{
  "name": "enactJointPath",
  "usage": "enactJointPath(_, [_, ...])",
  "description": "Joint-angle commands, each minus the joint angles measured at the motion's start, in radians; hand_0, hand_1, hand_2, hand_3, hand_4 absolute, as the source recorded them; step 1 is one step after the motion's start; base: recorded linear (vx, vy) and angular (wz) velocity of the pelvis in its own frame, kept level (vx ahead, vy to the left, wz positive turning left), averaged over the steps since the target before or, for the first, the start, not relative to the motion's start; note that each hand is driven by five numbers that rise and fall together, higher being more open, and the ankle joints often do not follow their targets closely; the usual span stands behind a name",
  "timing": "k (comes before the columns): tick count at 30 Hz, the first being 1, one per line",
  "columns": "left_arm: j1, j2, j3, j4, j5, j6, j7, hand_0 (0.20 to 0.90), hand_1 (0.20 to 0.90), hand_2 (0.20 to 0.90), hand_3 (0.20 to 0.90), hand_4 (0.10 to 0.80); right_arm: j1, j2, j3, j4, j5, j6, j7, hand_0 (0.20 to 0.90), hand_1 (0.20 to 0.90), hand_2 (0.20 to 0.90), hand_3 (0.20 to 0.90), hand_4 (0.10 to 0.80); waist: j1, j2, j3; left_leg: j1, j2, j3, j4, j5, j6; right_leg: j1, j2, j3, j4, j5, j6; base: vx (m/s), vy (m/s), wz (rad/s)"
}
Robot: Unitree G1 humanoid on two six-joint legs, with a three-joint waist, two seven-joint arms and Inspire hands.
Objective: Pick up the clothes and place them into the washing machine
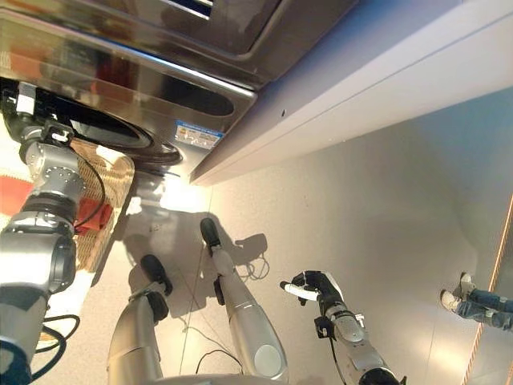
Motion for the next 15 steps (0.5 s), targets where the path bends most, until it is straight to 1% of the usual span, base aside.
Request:
enactJointPath(1, [-0.031, 0.038, 0.007, -0.036, 0.036, -0.049, -0.043, 0.9, 0.9, 0.9, 0.9, 0.8, 0.058, -0.116, -0.049, 0.024, 0.022, -0.013, -0.002, 0.9, 0.9, 0.9, 0.9, 0.8, 0.014, 0.058, -0.037, 0.087, -0.006, -0.111, -0.188, 0.06, -0.115, 0.113, 0.037, -0.075, -0.021, -0.035, -0.018, 0.0, 0.0, 0.0])
enactJointPath(4, [-0.016, 0.033, 0.004, -0.031, 0.051, -0.042, -0.044, 0.9, 0.9, 0.9, 0.9, 0.8, 0.059, -0.119, -0.048, 0.026, 0.019, -0.012, -0.002, 0.9, 0.9, 0.9, 0.9, 0.8, 0.019, 0.059, -0.032, 0.091, -0.006, -0.117, -0.191, 0.065, -0.116, 0.118, 0.035, -0.082, -0.017, -0.039, -0.019, -0.005, -0.011, -0.01])
enactJointPath(5, [-0.005, 0.032, -0.003, -0.014, 0.071, -0.027, -0.044, 0.9, 0.9, 0.9, 0.9, 0.8, 0.059, -0.121, -0.049, 0.023, 0.018, -0.011, -0.001, 0.9, 0.9, 0.9, 0.9, 0.8, 0.022, 0.061, -0.029, 0.092, -0.007, -0.12, -0.19, 0.069, -0.116, 0.12, 0.034, -0.086, -0.014, -0.04, -0.02, -0.026, -0.048, -0.04])
enactJointPath(6, [0.011, 0.037, -0.023, -0.002, 0.119, -0.014, -0.04, 0.9, 0.9, 0.9, 0.9, 0.8, 0.059, -0.127, -0.047, 0.026, 0.013, -0.012, 0.001, 0.9, 0.9, 0.9, 0.9, 0.8, 0.029, 0.062, -0.024, 0.095, -0.008, -0.126, -0.191, 0.073, -0.118, 0.122, 0.033, -0.092, -0.01, -0.042, -0.021, -0.02, -0.034, -0.01])
enactJointPath(9, [0.033, 0.038, -0.039, 0.006, 0.17, 0.002, -0.032, 0.9, 0.9, 0.9, 0.9, 0.8, 0.059, -0.131, -0.046, 0.022, 0.01, -0.013, 0.003, 0.9, 0.9, 0.9, 0.9, 0.8, 0.038, 0.062, -0.015, 0.098, -0.009, -0.134, -0.195, 0.082, -0.121, 0.127, 0.03, -0.104, -0.007, -0.046, -0.023, -0.033, -0.067, 0.12])
enactJointPath(10, [0.054, 0.038, -0.053, 0.013, 0.23, 0.012, -0.02, 0.9, 0.9, 0.9, 0.9, 0.8, 0.054, -0.133, -0.045, 0.03, 0.01, -0.015, 0.003, 0.9, 0.9, 0.9, 0.9, 0.8, 0.05, 0.063, -0.009, 0.099, -0.012, -0.14, -0.2, 0.09, -0.123, 0.132, 0.028, -0.113, -0.005, -0.048, -0.024, -0.025, -0.073, 0.21])
enactJointPath(12, [0.069, 0.033, -0.058, 0.006, 0.254, 0.016, -0.013, 0.9, 0.9, 0.9, 0.9, 0.8, 0.052, -0.133, -0.047, 0.028, 0.009, -0.016, 0.003, 0.9, 0.9, 0.9, 0.9, 0.8, 0.056, 0.064, -0.003, 0.101, -0.014, -0.146, -0.204, 0.097, -0.125, 0.135, 0.025, -0.12, -0.004, -0.049, -0.025, -0.016, -0.073, 0.22])
enactJointPath(14, [0.092, 0.033, -0.082, -0.005, 0.345, 0.025, 0.011, 0.9, 0.9, 0.9, 0.9, 0.8, 0.046, -0.136, -0.046, 0.04, 0.007, -0.019, 0.001, 0.9, 0.9, 0.9, 0.9, 0.8, 0.069, 0.069, 0.009, 0.106, -0.017, -0.159, -0.213, 0.112, -0.128, 0.141, 0.02, -0.14, 0.001, -0.054, -0.027, -0.024, -0.085, 0.23])
enactJointPath(15, [0.107, 0.027, -0.088, -0.024, 0.365, 0.023, 0.014, 0.9, 0.9, 0.9, 0.9, 0.8, 0.043, -0.137, -0.047, 0.038, 0.007, -0.021, 0.0, 0.9, 0.9, 0.9, 0.9, 0.8, 0.076, 0.07, 0.015, 0.109, -0.02, -0.163, -0.219, 0.119, -0.129, 0.145, 0.018, -0.146, 0.003, -0.056, -0.028, -0.033, -0.076, 0.24])
